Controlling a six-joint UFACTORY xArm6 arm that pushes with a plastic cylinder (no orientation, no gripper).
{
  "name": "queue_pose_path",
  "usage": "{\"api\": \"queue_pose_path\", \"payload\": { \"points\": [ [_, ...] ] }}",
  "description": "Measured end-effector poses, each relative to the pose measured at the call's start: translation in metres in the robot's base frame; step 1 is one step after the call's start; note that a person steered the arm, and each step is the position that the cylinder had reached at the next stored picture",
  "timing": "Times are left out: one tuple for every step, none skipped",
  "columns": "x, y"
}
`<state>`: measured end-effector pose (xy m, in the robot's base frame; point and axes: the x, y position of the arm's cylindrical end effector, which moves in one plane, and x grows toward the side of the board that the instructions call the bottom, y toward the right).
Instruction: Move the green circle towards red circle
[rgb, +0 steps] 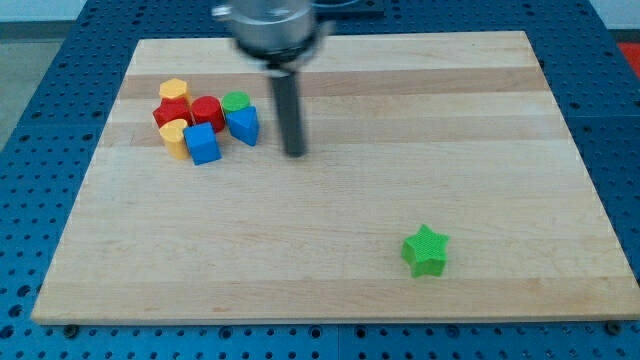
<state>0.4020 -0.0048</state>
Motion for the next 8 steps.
{"api": "queue_pose_path", "payload": {
  "points": [
    [-0.002,0.122],
    [0.067,0.192],
    [0.146,0.186],
    [0.166,0.081],
    [0.164,-0.067],
    [0.165,-0.07],
    [0.213,-0.044],
    [0.215,-0.075]
  ]
}}
